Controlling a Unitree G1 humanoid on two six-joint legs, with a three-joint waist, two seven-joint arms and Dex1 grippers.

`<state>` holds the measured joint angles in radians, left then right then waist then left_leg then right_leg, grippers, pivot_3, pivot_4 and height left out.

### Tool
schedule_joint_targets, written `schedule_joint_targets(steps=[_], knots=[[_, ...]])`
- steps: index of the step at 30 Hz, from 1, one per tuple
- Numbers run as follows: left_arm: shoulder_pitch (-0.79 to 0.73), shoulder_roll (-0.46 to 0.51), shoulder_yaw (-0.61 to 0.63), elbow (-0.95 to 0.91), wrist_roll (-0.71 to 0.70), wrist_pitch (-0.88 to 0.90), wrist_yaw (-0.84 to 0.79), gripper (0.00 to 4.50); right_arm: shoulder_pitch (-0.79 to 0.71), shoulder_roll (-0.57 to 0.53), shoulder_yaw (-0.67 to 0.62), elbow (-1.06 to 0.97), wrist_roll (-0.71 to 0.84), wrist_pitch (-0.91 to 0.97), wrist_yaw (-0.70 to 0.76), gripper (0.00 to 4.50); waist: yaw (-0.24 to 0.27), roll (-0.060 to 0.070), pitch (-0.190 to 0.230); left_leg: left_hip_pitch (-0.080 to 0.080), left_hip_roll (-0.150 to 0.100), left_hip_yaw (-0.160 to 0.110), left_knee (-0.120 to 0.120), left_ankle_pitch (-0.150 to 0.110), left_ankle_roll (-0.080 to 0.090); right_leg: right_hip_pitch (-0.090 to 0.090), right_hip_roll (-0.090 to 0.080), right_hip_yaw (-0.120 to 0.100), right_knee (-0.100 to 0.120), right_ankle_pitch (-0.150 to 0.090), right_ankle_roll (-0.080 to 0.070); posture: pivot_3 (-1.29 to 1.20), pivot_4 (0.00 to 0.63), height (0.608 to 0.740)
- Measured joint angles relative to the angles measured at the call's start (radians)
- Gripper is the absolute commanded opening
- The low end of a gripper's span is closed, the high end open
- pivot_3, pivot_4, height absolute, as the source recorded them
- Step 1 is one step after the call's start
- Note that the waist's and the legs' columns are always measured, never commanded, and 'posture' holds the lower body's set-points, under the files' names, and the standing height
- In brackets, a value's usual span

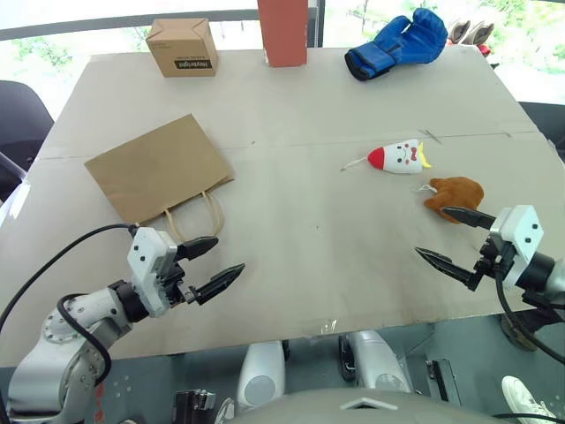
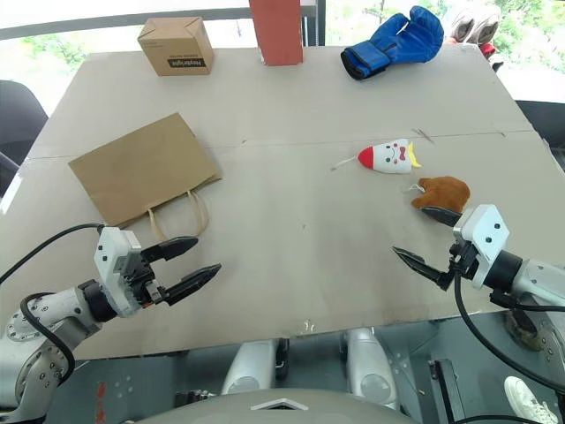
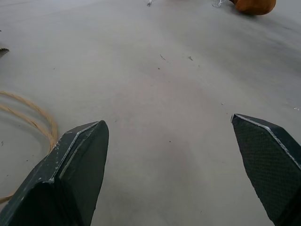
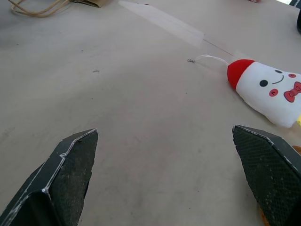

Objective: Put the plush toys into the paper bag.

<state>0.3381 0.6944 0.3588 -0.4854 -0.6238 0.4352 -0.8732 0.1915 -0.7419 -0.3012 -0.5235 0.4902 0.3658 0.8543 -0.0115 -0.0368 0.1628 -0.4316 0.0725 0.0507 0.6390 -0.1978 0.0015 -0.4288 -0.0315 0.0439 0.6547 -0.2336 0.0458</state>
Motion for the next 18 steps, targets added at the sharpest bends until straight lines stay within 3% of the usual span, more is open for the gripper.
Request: schedule_joint_targets(steps=[5,9,12,18], knots=[[-0.087,-0.033,0.066,0.039,-0.103,0.055,0.058,4.50,-0.081,0.080,0.070,-0.043,0.017,0.008,-0.057,4.46,-0.002,0.000,0.000,0.001,0.001,-0.003,0.001,0.000,0.000,-0.001,0.003,-0.001,0.003,0.000,0.001,0.00,0.150,0.740],[-0.125,-0.002,0.172,0.106,-0.151,0.077,0.067,4.50,-0.104,0.111,0.145,-0.117,0.028,0.018,-0.082,4.46,-0.002,0.000,0.000,0.001,0.001,-0.003,0.001,0.000,0.000,0.000,0.003,-0.001,0.003,0.000,0.001,0.00,0.150,0.740],[-0.107,0.060,0.189,0.186,-0.075,0.006,0.009,4.50,-0.104,0.111,0.156,-0.118,0.028,0.020,-0.089,4.46,-0.001,-0.001,0.000,0.000,0.000,-0.001,0.001,0.000,0.000,0.000,0.002,0.000,0.001,0.000,-0.001,0.00,0.150,0.740],[-0.169,0.221,0.144,0.482,0.245,-0.485,-0.199,4.50,-0.100,0.111,0.178,-0.119,0.027,0.014,-0.079,4.46,0.003,-0.001,0.000,0.000,0.001,0.002,-0.002,-0.003,-0.005,-0.002,-0.004,-0.003,-0.001,0.002,-0.004,0.00,0.150,0.740]])
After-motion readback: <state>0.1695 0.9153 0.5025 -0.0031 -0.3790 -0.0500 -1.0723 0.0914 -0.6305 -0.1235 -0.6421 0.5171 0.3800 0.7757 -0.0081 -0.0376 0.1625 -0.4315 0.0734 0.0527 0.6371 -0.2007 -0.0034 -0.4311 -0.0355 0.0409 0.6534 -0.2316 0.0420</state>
